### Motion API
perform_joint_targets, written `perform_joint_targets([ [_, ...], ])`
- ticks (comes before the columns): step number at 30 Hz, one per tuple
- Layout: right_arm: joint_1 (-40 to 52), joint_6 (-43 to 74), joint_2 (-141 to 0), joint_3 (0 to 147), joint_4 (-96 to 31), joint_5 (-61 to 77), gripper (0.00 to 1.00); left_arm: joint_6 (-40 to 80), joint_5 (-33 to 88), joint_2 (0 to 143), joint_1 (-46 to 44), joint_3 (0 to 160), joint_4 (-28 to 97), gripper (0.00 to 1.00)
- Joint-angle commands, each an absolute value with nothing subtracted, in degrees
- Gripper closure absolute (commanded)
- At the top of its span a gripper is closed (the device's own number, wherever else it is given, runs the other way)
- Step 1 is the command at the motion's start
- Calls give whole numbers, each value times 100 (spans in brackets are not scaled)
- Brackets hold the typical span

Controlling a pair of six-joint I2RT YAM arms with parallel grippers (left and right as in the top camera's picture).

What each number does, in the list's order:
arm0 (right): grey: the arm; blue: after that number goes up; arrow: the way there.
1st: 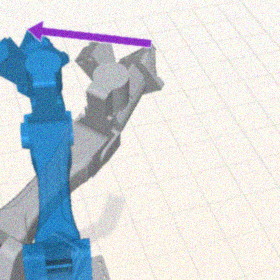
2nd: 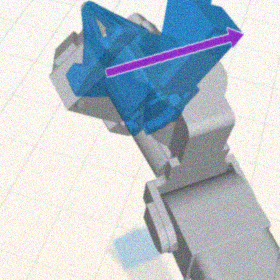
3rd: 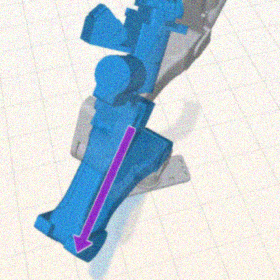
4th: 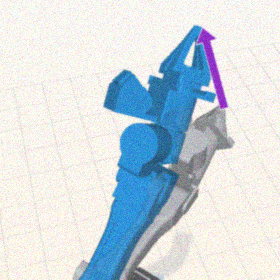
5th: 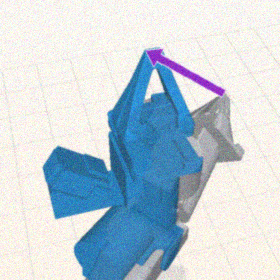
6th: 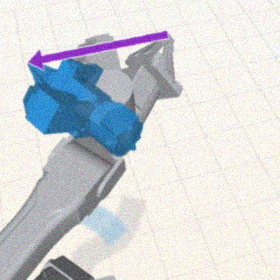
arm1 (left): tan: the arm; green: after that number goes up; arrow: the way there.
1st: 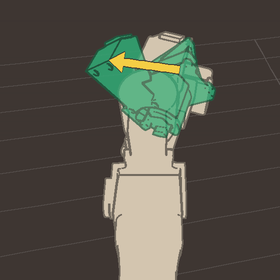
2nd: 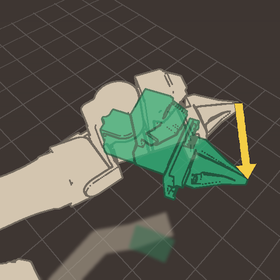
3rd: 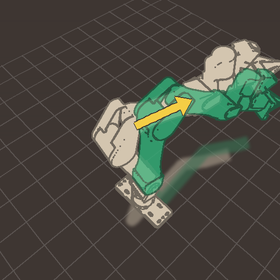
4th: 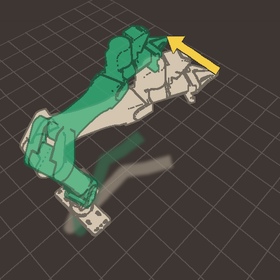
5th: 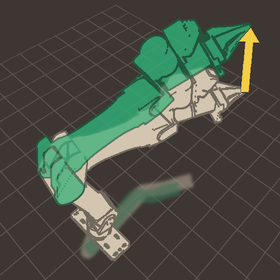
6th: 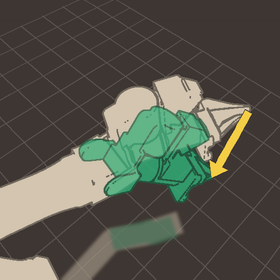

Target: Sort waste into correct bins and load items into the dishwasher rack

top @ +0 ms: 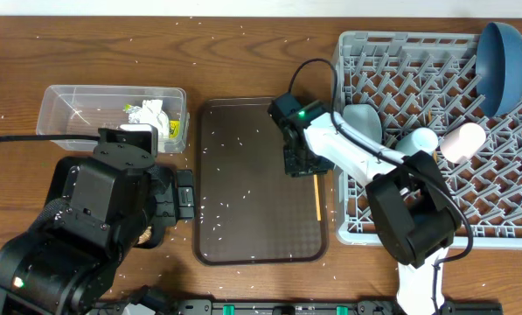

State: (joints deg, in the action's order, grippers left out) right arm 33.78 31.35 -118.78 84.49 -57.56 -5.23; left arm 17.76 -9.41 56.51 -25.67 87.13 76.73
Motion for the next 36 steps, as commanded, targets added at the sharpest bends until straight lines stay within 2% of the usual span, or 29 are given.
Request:
perform_joint_targets([
  [1, 3284, 3273, -11928, 8381, -5734, -672, 65, 1739, -1013, 5638, -2569, 8799, 7695, 2],
  [11, 3269, 3352, -11931, 7940, -5367, -519, 70, 1739, -1013, 5638, -2569, 8799, 7693, 2],
  [15, 3264, 3382, -11931, 7690, -5113, -274, 85, 1739, -1011, 5638, -2569, 8799, 7695, 2],
  [18, 3264, 3114, -11889, 7723, -5048, -274, 91, 1739, -1013, 5638, -2569, 8799, 7695, 2],
  [19, 3264, 2952, -11865, 7789, -5070, -272, 99, 1739, -1011, 5638, -2569, 8799, 7695, 2],
  [27, 3260, 2355, -11389, 8458, -5651, -272, 99, 1739, -1011, 5638, -2569, 8799, 7695, 2],
  [36, 2840, 1406, -9813, 9032, -6012, -504, 99, 1739, -1011, 5638, -2569, 8799, 7695, 2],
])
